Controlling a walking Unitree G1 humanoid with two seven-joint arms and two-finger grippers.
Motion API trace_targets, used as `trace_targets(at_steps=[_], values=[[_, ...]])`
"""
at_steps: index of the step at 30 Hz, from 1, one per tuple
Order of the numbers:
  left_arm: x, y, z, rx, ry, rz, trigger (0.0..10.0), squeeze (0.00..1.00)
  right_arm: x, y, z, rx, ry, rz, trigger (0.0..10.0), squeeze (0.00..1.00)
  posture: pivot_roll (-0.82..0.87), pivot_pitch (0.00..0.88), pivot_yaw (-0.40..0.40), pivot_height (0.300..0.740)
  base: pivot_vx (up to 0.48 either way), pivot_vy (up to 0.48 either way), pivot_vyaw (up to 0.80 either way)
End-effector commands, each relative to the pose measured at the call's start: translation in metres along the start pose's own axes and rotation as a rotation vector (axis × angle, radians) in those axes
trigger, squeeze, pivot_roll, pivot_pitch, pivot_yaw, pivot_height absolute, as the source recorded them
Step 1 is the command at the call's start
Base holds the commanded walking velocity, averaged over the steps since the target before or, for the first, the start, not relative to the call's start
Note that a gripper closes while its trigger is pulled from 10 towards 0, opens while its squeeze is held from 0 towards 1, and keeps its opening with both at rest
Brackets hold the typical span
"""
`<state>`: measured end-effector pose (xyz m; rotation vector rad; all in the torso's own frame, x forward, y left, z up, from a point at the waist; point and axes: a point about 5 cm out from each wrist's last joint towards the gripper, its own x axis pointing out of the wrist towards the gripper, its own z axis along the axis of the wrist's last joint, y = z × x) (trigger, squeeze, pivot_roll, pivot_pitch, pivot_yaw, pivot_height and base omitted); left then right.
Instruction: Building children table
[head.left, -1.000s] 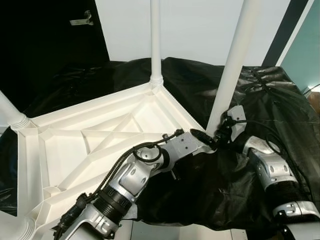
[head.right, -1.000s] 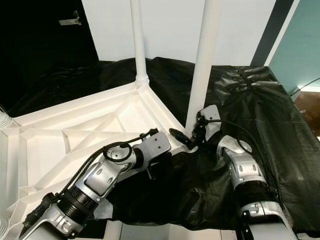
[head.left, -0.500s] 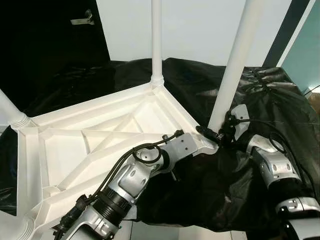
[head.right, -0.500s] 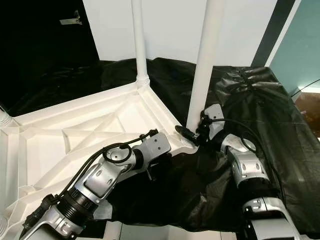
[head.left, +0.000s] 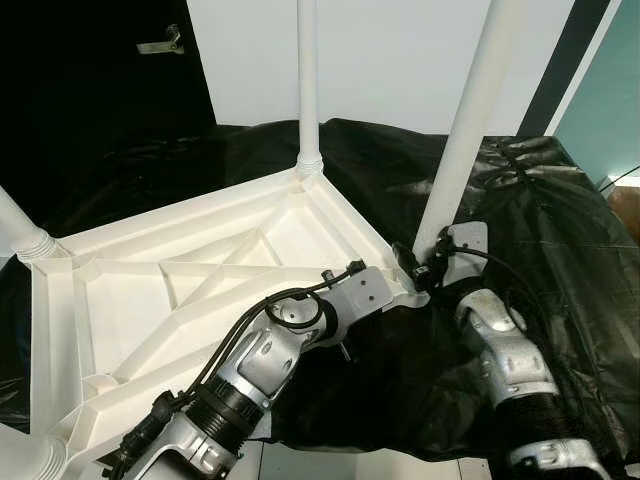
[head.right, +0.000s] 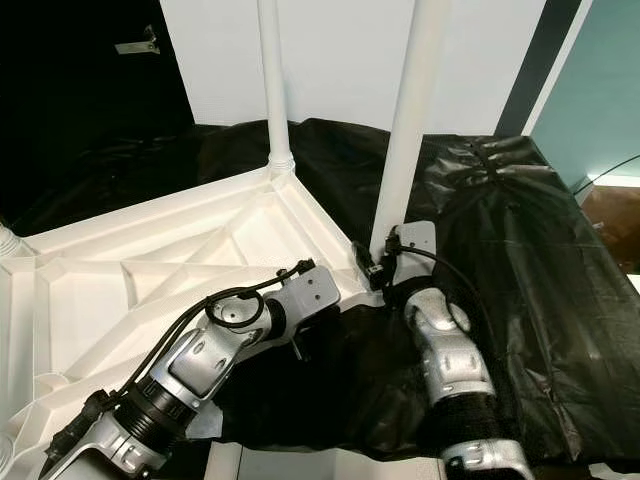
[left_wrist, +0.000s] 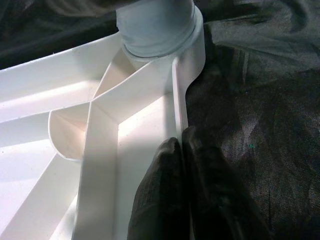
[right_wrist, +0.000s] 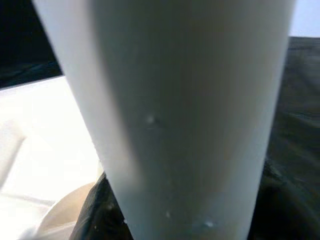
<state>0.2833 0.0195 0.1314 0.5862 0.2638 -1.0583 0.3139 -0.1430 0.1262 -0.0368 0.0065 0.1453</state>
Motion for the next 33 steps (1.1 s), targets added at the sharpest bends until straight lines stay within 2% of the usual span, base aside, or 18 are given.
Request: trace_targets(at_steps=[1,2,3,4,6,11,21,22,24,25,29,30,33], values=[[0.000,0.002,0.002,0.005,-0.005,0.027,10.0,0.00,-0.009,-0.008,-0.029,-0.002,0.143,-0.147,10.0,0.00,-0.06,0.000,-0.012,0.740,0.000,0.000,0.00],[0.000,0.002,0.002,0.005,-0.005,0.027,10.0,0.00,-0.009,-0.008,-0.029,-0.002,0.143,-0.147,10.0,0.00,-0.06,0.000,-0.012,0.740,0.000,0.000,0.00],[0.000,0.002,0.002,0.006,-0.005,0.025,10.0,0.00,-0.013,-0.006,-0.032,0.033,0.157,-0.287,10.0,0.00,-0.06,0.000,-0.008,0.740,0.000,0.000,0.00],[0.000,0.002,0.002,0.006,-0.005,0.025,10.0,0.00,-0.013,-0.006,-0.032,0.033,0.157,-0.287,10.0,0.00,-0.06,0.000,-0.008,0.740,0.000,0.000,0.00],[0.000,0.001,0.003,0.010,-0.007,0.018,10.0,0.00,-0.014,0.009,-0.031,0.084,0.164,-0.352,10.0,0.00,-0.07,0.000,-0.004,0.740,0.000,0.000,0.00],[0.000,0.002,0.003,0.015,-0.004,0.016,10.0,0.00,-0.015,0.022,-0.021,0.074,0.118,-0.281,10.0,0.00,-0.06,0.000,-0.011,0.740,0.000,0.000,0.00],[-0.001,0.006,0.003,-0.002,-0.003,0.039,10.0,0.00,-0.013,0.017,-0.007,0.049,0.043,-0.298,10.0,0.00,-0.07,0.000,-0.012,0.740,0.000,0.000,0.00],[-0.001,0.005,0.003,-0.003,-0.003,0.039,10.0,0.00,-0.013,0.017,-0.005,0.056,0.028,-0.294,10.0,0.11,-0.07,0.000,-0.011,0.740,0.000,0.000,0.00],[-0.001,0.005,0.003,-0.003,-0.003,0.039,10.0,0.00,-0.013,0.017,-0.005,0.056,0.028,-0.294,10.0,0.11,-0.07,0.000,-0.011,0.740,0.000,0.000,0.00],[-0.002,0.006,0.003,-0.004,-0.002,0.040,10.0,0.00,-0.014,0.017,-0.003,0.064,0.013,-0.276,10.0,1.00,-0.06,0.000,-0.010,0.740,0.000,0.000,0.00],[-0.004,0.008,0.001,-0.005,0.002,0.045,10.0,0.00,-0.019,0.012,0.001,0.071,-0.040,-0.219,10.0,1.00,-0.06,0.000,-0.008,0.740,0.000,0.000,0.00],[-0.005,0.009,-0.001,-0.005,0.007,0.048,10.0,0.00,-0.023,0.006,0.002,0.069,-0.067,-0.158,10.0,1.00,-0.06,0.000,-0.003,0.740,0.000,0.000,0.00],[-0.006,0.009,-0.002,-0.005,0.008,0.049,10.0,0.00,-0.027,0.000,0.000,0.070,-0.073,-0.117,10.0,1.00,-0.06,0.000,-0.001,0.740,0.000,0.000,0.00]])
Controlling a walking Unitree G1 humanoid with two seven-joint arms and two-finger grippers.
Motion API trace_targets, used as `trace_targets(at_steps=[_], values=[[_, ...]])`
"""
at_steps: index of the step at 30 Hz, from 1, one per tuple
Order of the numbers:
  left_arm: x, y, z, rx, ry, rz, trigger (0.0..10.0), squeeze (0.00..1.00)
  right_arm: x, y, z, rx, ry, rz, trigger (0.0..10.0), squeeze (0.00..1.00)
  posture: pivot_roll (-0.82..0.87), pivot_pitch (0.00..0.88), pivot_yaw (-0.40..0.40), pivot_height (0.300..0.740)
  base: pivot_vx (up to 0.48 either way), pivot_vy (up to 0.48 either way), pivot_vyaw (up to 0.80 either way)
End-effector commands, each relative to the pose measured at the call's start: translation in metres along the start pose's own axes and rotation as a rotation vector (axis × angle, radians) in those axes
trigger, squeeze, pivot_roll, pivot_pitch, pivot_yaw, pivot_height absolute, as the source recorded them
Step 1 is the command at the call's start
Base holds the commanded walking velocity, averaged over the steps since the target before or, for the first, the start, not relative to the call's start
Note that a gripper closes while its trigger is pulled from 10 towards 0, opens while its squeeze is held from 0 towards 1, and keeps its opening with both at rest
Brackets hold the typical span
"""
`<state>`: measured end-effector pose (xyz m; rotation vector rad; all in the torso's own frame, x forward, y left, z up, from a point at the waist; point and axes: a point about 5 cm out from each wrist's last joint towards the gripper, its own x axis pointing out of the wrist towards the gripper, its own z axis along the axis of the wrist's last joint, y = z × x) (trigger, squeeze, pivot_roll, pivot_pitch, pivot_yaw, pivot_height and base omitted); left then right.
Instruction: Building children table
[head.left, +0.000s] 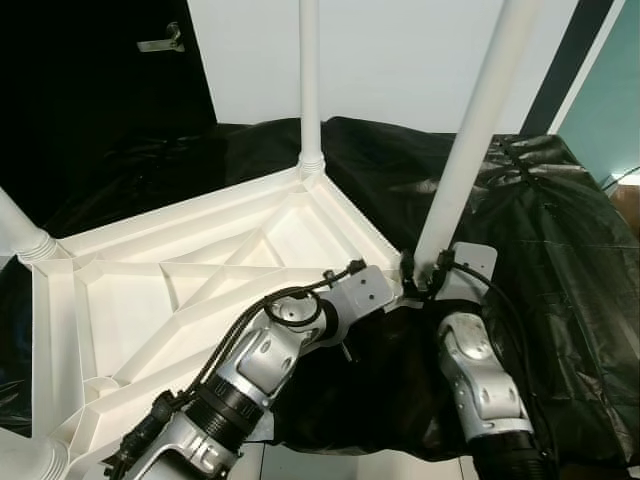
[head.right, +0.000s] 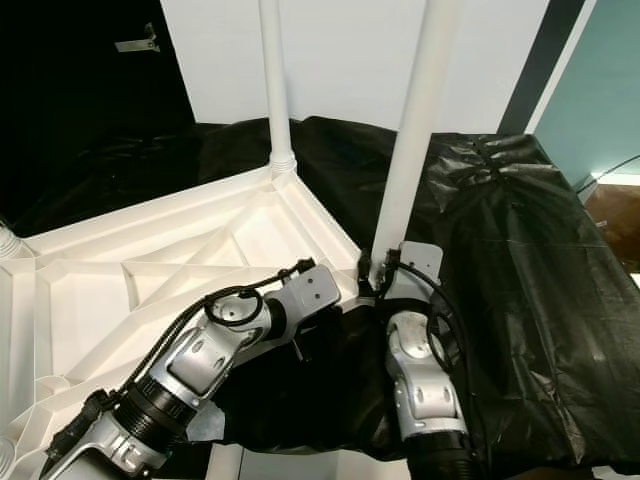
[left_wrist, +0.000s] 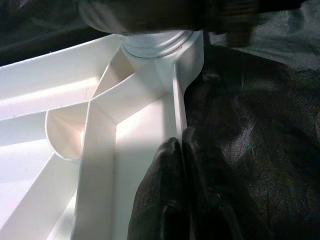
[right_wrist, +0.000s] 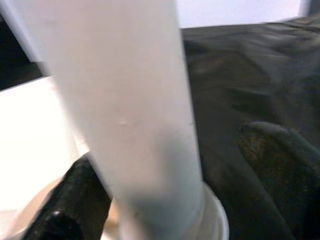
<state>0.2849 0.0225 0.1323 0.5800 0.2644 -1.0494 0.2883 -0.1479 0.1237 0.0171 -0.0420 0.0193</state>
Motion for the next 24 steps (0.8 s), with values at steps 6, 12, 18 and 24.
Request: trace_targets(at_steps=[6,12,18,24], values=[[-0.002,0.008,0.001,0.010,0.006,0.038,10.0,0.00,0.001,-0.030,0.008,0.001,-0.004,0.260,10.0,0.00,-0.08,0.000,0.011,0.740,0.000,0.000,0.00],[0.000,0.011,0.003,0.015,0.002,0.044,10.0,0.00,0.014,-0.034,0.017,-0.090,0.032,0.522,10.0,0.00,-0.07,0.000,0.005,0.740,0.000,0.000,0.00],[0.000,0.011,0.004,0.010,-0.002,0.051,10.0,0.00,0.026,-0.030,0.023,-0.150,0.065,0.703,10.0,0.00,-0.06,0.000,0.002,0.740,0.000,0.000,0.00],[0.000,0.012,0.004,0.007,-0.003,0.059,10.0,0.00,0.041,-0.021,0.021,-0.173,0.119,0.838,4.3,0.00,-0.04,0.000,-0.010,0.740,0.000,0.000,0.00]])
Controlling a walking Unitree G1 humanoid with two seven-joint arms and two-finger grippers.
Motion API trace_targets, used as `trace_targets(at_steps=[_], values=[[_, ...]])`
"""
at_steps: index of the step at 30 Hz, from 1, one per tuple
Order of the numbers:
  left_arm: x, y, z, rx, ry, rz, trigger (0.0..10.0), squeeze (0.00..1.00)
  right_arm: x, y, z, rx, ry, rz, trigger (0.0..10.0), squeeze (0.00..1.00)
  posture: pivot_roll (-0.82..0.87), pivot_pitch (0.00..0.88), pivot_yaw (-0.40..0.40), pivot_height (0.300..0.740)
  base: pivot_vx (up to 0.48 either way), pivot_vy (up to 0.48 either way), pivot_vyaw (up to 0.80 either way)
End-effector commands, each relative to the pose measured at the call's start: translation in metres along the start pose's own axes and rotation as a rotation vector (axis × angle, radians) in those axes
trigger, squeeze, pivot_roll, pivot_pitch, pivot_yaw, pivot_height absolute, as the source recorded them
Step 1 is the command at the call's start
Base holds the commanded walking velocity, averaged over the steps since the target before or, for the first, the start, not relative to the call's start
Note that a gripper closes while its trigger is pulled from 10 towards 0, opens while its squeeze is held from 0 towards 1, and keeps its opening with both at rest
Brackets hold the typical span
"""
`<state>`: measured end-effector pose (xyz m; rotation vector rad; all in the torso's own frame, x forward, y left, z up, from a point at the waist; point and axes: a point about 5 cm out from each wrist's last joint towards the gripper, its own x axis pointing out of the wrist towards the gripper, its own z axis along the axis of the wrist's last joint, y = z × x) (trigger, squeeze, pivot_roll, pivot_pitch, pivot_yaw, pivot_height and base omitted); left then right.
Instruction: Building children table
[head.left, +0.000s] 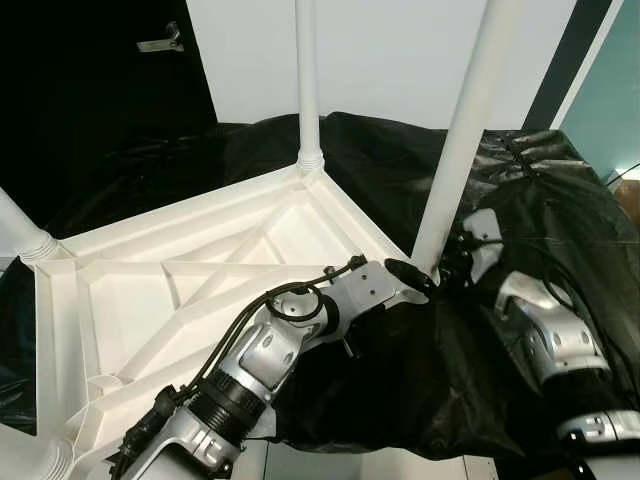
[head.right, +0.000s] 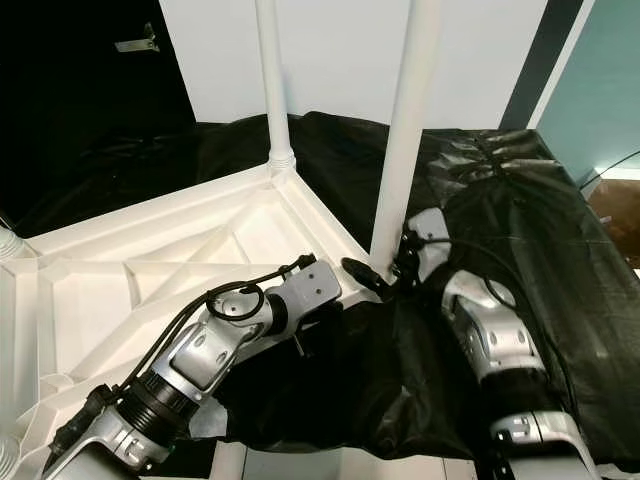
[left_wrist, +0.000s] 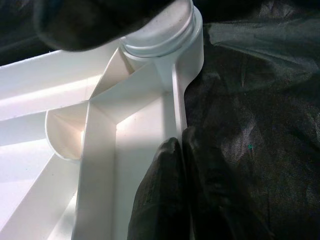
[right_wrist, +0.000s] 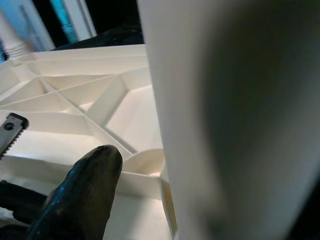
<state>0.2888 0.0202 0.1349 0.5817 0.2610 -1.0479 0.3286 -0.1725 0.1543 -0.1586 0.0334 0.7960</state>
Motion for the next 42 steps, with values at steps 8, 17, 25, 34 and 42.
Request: trace_targets(at_steps=[8,17,25,34,42], values=[[-0.004,0.010,-0.001,-0.002,0.002,0.068,10.0,0.00,0.002,0.000,-0.015,-0.016,0.086,0.103,0.0,0.00,-0.04,0.000,-0.012,0.740,0.000,0.000,0.00],[-0.004,0.006,0.000,-0.007,-0.001,0.059,10.0,0.00,-0.008,-0.001,-0.026,0.010,0.112,0.008,4.0,0.00,-0.05,0.000,-0.010,0.740,0.000,0.000,0.00],[-0.004,0.004,0.000,-0.010,-0.001,0.051,10.0,0.00,-0.004,0.002,-0.034,0.029,0.143,-0.244,10.0,0.00,-0.06,0.000,-0.004,0.740,0.000,0.000,0.00],[-0.004,0.003,-0.001,-0.006,0.001,0.041,10.0,0.00,0.004,0.023,-0.039,0.097,0.135,-0.612,10.0,0.00,-0.06,0.000,0.009,0.740,0.000,0.000,0.00],[-0.005,0.004,-0.001,-0.001,0.003,0.038,10.0,0.00,0.006,0.043,-0.047,0.210,0.125,-0.908,10.0,0.00,-0.05,0.000,0.011,0.740,0.000,0.000,0.00]])
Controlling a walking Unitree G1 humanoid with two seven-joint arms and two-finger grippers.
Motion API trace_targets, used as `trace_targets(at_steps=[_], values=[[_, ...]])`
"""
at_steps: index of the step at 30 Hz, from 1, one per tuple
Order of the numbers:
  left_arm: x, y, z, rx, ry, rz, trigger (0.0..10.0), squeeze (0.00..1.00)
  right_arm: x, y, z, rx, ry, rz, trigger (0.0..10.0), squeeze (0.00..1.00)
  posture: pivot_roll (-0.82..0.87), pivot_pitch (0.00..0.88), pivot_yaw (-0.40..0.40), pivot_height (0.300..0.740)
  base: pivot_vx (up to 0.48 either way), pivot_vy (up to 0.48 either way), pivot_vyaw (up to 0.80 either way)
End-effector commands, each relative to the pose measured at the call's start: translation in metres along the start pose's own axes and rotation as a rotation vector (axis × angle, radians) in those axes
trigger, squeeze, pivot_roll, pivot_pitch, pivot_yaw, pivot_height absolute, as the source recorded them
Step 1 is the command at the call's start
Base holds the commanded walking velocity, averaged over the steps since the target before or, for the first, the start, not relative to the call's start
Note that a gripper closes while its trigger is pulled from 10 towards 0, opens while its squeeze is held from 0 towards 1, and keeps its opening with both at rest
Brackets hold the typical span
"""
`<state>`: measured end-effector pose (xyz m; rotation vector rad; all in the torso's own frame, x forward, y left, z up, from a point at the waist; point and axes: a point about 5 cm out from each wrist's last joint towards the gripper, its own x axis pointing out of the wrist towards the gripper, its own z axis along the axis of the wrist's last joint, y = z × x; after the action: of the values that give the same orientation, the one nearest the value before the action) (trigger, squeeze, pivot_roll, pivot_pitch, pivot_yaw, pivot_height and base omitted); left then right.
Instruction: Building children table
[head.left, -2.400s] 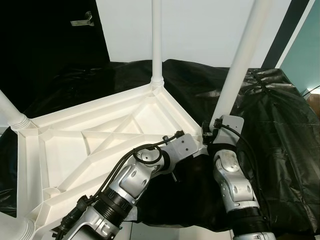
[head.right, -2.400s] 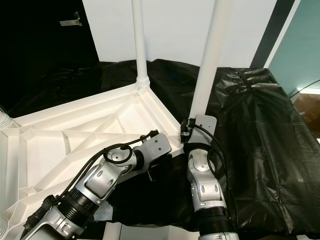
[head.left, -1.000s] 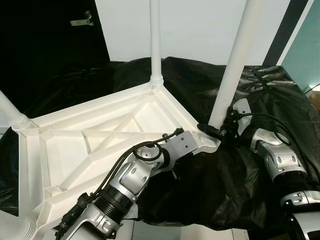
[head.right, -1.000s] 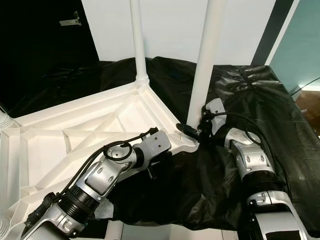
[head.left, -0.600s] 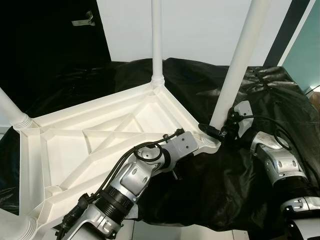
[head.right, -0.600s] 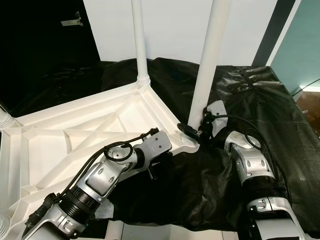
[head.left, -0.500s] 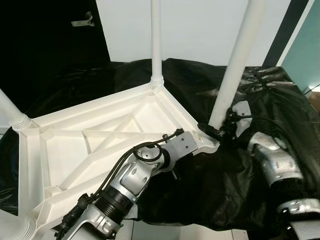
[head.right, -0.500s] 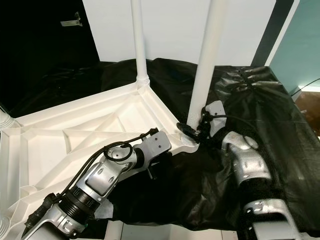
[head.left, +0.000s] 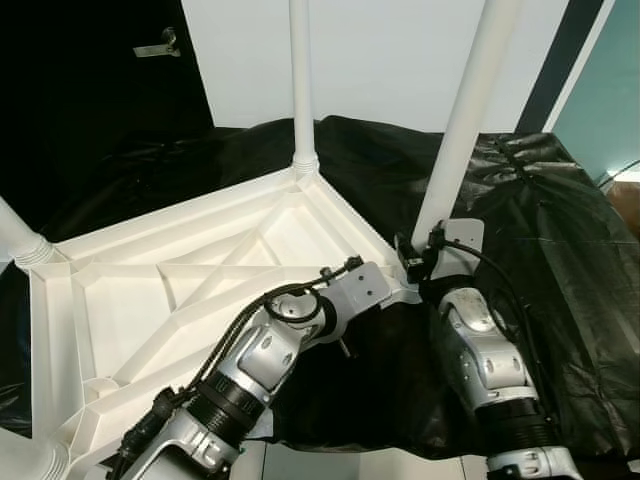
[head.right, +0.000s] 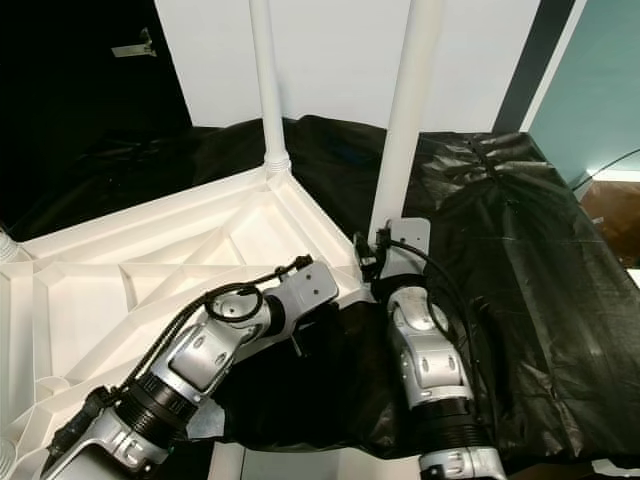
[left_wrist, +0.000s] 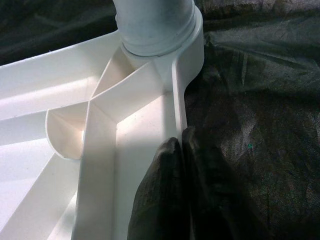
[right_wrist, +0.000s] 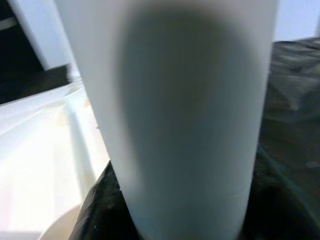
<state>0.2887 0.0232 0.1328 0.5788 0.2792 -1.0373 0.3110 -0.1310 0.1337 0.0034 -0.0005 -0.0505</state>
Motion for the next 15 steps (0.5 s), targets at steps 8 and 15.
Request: trace_targets(at_steps=[8,15], values=[[-0.002,0.003,0.004,0.012,-0.012,0.034,10.0,0.00,-0.010,-0.001,-0.023,0.049,0.106,-0.038,10.0,0.00,-0.05,0.000,0.005,0.740,0.000,0.000,0.00],[-0.001,0.001,0.004,0.006,-0.013,0.034,10.0,0.00,-0.011,-0.001,-0.009,0.041,0.033,-0.028,10.0,0.00,-0.06,0.000,-0.001,0.740,0.000,0.000,0.00]])
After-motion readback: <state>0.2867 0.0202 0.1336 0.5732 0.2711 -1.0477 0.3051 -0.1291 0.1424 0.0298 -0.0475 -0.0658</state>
